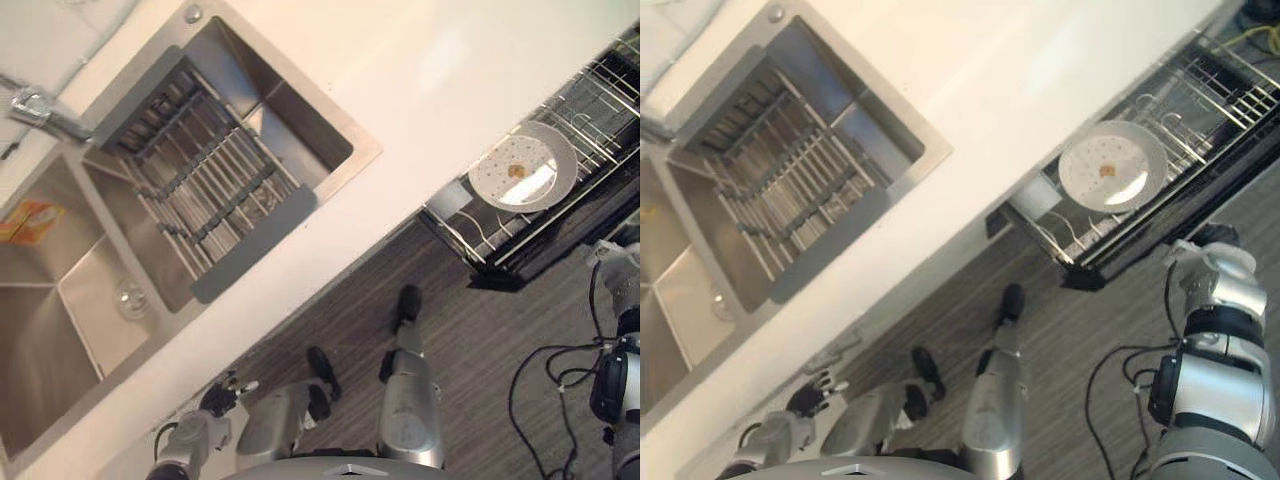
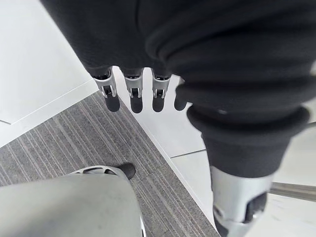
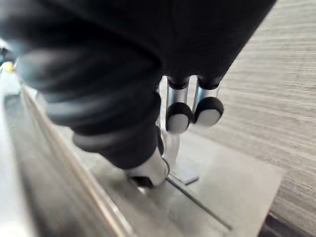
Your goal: Walk over to the sink, pick up the cup, carry it to the dishwasher, place the cup inside the dishwasher, then close the dishwasher door
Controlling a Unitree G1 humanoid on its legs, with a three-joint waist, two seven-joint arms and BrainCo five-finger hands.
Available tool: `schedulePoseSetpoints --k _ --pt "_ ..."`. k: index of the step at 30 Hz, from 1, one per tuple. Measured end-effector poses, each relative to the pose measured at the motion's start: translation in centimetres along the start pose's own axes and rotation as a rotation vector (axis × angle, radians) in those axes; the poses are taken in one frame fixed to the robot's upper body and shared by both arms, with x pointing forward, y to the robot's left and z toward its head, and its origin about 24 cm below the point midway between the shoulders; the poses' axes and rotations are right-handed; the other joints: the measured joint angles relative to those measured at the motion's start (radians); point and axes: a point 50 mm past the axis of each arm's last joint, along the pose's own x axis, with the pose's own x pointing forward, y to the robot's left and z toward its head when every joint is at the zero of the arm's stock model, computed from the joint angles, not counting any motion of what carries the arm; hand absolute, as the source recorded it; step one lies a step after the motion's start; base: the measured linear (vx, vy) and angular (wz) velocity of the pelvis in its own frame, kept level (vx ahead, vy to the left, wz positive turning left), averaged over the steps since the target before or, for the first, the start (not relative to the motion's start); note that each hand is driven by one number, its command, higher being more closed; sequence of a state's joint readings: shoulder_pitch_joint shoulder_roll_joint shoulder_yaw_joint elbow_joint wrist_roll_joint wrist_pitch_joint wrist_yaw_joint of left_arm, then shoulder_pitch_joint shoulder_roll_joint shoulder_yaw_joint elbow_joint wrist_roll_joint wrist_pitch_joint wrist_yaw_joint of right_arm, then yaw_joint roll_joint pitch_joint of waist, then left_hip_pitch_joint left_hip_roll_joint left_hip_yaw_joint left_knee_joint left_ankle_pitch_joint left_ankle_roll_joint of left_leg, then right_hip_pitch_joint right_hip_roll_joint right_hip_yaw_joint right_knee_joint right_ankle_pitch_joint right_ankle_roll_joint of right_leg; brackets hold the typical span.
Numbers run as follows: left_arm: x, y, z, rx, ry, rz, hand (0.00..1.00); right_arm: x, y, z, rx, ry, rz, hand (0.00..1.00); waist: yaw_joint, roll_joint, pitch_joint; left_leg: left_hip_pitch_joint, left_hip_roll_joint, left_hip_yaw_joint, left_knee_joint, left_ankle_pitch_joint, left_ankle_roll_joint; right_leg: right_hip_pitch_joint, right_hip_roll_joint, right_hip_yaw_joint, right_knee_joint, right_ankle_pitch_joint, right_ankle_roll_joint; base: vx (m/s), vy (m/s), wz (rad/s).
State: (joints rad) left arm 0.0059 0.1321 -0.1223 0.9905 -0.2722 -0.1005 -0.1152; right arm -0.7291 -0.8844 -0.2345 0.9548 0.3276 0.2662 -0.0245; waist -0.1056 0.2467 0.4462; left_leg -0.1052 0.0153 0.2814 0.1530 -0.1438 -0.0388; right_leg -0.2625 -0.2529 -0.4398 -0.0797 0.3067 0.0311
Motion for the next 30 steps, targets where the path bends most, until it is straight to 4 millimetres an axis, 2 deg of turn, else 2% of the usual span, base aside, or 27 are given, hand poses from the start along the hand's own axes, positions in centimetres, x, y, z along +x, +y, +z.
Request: schedulePoseSetpoints --k 1,2,3,4,6,7,9,10,12,13,14,19,21,24,25,27,28,29,30 --pt "0.0 -0.2 0.0 -0.004 -0.003 -0.006 0.0 0.1 0.4 0.9 -0.05 -0.021 0.012 1.0 0.006 0.015 0.006 -0.001 0.001 -0.023 -0.002 0.007 -0.009 0.016 -0.004 -0.027 0.0 -0.005 0.0 -0.09 -0.08 0.52" --pt "0.0 -0.4 -0.2 -0.009 -0.001 -0.009 0.0 0.1 1.0 1.6 -0.104 -0.034 0.036 1.0 0.027 0.023 0.0 -0.002 0.002 -0.038 -0.01 0.018 -0.012 0.022 -0.004 -0.047 0.0 -0.008 -0.004 -0.08 -0.081 0.46" --pt "-0.1 -0.4 -0.3 -0.01 0.0 -0.008 0.0 0.1 1.4 2.0 -0.132 -0.044 0.049 1.0 0.035 0.023 0.0 0.001 0.002 -0.041 -0.02 0.024 -0.011 0.023 -0.004 -0.056 0.0 -0.01 -0.008 -0.08 -0.085 0.35" --pt "-0.1 -0.5 -0.4 -0.01 -0.001 -0.01 0.0 0.2 2.6 2.4 -0.176 -0.052 0.097 1.0 0.047 0.024 -0.001 0.002 0.003 -0.059 -0.036 0.039 -0.01 0.027 -0.007 -0.077 0.005 -0.013 -0.012 -0.06 -0.082 0.4" --pt "-0.2 -0.6 -0.3 -0.011 -0.012 -0.014 0.0 0.3 4.2 2.8 -0.206 -0.051 0.143 1.0 0.054 0.025 -0.002 0.006 0.009 -0.089 -0.068 0.078 -0.018 0.039 -0.014 -0.125 0.026 -0.026 -0.023 -0.06 -0.086 0.62" --pt "-0.2 -0.6 -0.2 -0.01 -0.017 -0.016 0.0 0.3 4.5 2.9 -0.223 -0.052 0.157 1.0 0.057 0.025 -0.002 0.012 0.012 -0.091 -0.076 0.089 -0.022 0.044 -0.017 -0.138 0.034 -0.034 -0.023 -0.06 -0.065 0.6" --pt "-0.2 -0.7 -0.2 -0.011 -0.019 -0.018 0.0 0.3 5.9 2.7 -0.265 -0.031 0.21 1.0 0.082 0.026 -0.002 0.038 0.017 -0.096 -0.106 0.122 -0.027 0.054 -0.026 -0.168 0.066 -0.05 -0.031 -0.07 -0.042 0.38" --pt "-0.2 -0.7 -0.3 0.001 -0.015 -0.02 0.0 0.4 6.2 1.4 -0.286 0.022 0.228 0.0 0.087 0.026 -0.002 0.042 0.015 -0.109 -0.116 0.131 -0.027 0.057 -0.035 -0.179 0.087 -0.065 -0.027 -0.07 -0.021 0.23" --pt "-0.3 -0.7 -0.5 0.004 -0.006 -0.018 0.0 0.3 7.7 0.8 -0.307 0.032 0.274 0.0 0.088 0.027 -0.003 0.05 0.012 -0.115 -0.132 0.143 -0.026 0.057 -0.042 -0.182 0.1 -0.074 -0.035 -0.06 -0.01 0.13" --pt "-0.3 -0.8 -0.6 0.007 -0.004 -0.02 0.0 0.1 9.1 0.6 -0.306 0.025 0.325 0.0 0.092 0.032 -0.007 0.056 0.012 -0.115 -0.141 0.15 -0.026 0.06 -0.042 -0.186 0.101 -0.075 -0.035 -0.05 -0.016 0.06" --pt "-0.3 -0.9 -0.5 0.006 -0.008 -0.023 0.0 0.1 9.4 0.4 -0.31 0.037 0.326 0.0 0.093 0.035 -0.009 0.056 0.012 -0.116 -0.141 0.151 -0.025 0.063 -0.043 -0.192 0.101 -0.076 -0.036 -0.05 -0.029 0.15" --pt "-0.3 -1.4 -0.3 0.003 -0.023 -0.05 0.0 0.0 9.4 0.1 -0.29 0.038 0.318 0.0 0.093 0.043 -0.015 0.087 0.034 -0.092 -0.159 0.169 -0.03 0.094 -0.024 -0.203 0.086 -0.077 -0.039 -0.01 -0.05 0.01" --pt "-0.4 -1.4 -0.4 -0.005 -0.021 -0.049 0.0 -0.3 9.1 -0.6 -0.267 0.007 0.316 0.0 0.091 0.047 -0.022 0.092 0.049 -0.085 -0.154 0.166 -0.04 0.122 0.001 -0.206 0.041 -0.076 -0.037 0.03 -0.071 -0.06" --pt "-0.7 -0.6 -1.5 -0.039 0.006 -0.014 0.0 -1.6 9.0 -4.9 -0.134 -0.003 0.306 0.0 0.087 0.034 -0.064 0.112 0.079 -0.057 -0.153 0.156 -0.057 0.147 0.045 -0.203 -0.005 -0.076 -0.036 0.09 -0.096 -0.15" --pt "-1.0 -0.4 -2.0 -0.053 0.016 0.0 0.0 -2.5 8.8 -7.9 -0.087 0.035 0.282 0.0 0.08 0.016 -0.084 0.123 0.092 -0.054 -0.148 0.147 -0.067 0.158 0.056 -0.202 -0.008 -0.077 -0.037 0.15 -0.098 -0.17" --pt "-1.5 0.1 -3.2 -0.08 0.041 0.03 0.0 -5.4 7.8 -15.5 -0.004 0.186 0.211 0.0 0.074 -0.02 -0.151 0.143 0.127 -0.028 -0.134 0.119 -0.085 0.173 0.089 -0.189 -0.009 -0.095 -0.037 0.19 -0.104 -0.29" --pt "-1.5 0.2 -3.4 -0.086 0.045 0.038 0.0 -6.3 7.4 -17.4 0.005 0.23 0.187 0.0 0.068 -0.027 -0.158 0.151 0.135 -0.025 -0.135 0.112 -0.091 0.186 0.096 -0.187 -0.009 -0.1 -0.037 0.16 -0.07 -0.28" --pt "-1.6 0.2 -3.5 -0.106 0.045 0.057 0.0 -8.3 6.3 -21.2 0.022 0.328 0.132 0.0 0.058 -0.046 -0.177 0.173 0.146 -0.015 -0.134 0.101 -0.097 0.202 0.109 -0.183 -0.009 -0.107 -0.037 0.11 -0.039 -0.2" --pt "-1.6 0.2 -3.6 -0.118 0.042 0.063 0.0 -9.5 5.7 -23.2 0.032 0.392 0.105 0.0 0.054 -0.057 -0.188 0.183 0.153 -0.007 -0.135 0.097 -0.101 0.208 0.115 -0.178 -0.009 -0.109 -0.033 0.08 -0.019 -0.16"
